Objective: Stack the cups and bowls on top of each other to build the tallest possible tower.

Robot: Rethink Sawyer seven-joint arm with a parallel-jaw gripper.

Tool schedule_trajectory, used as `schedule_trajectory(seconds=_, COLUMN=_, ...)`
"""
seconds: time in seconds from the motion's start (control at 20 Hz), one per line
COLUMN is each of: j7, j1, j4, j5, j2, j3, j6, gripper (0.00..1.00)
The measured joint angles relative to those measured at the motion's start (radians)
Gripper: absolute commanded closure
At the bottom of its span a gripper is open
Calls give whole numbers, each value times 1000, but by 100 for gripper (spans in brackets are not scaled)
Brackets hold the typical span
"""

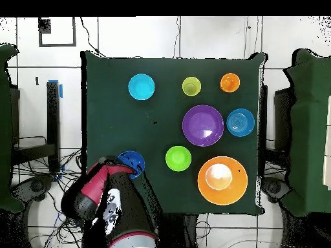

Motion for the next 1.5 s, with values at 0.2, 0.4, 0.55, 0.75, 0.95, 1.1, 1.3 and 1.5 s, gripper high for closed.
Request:
schedule_trajectory(seconds=0.2, j7=18, j1=50, j4=5, j5=24, j2=-2, j3=-19, j6=-2, gripper=100)
schedule_trajectory(seconds=0.4, j7=24, j1=70, j4=12, j5=46, j2=-4, j3=-24, j6=-2, gripper=100)
schedule_trajectory(seconds=0.55, j7=24, j1=76, j4=15, j5=55, j2=-4, j3=-29, j6=-2, gripper=100)
schedule_trajectory(seconds=0.75, j7=24, j1=98, j4=16, j5=77, j2=-3, j3=-57, j6=-18, gripper=100)
schedule_trajectory(seconds=0.95, j7=24, j1=115, j4=16, j5=88, j2=-3, j3=-77, j6=-33, gripper=100)
schedule_trajectory(seconds=1.1, j7=24, j1=133, j4=17, j5=95, j2=-4, j3=-90, j6=-40, gripper=100)
schedule_trajectory(seconds=1.3, j7=24, j1=180, j4=19, j5=108, j2=-10, j3=-123, j6=-41, gripper=100)
schedule_trajectory(seconds=1.5, j7=24, j1=212, j4=21, j5=127, j2=-22, j3=-146, j6=-41, gripper=100)
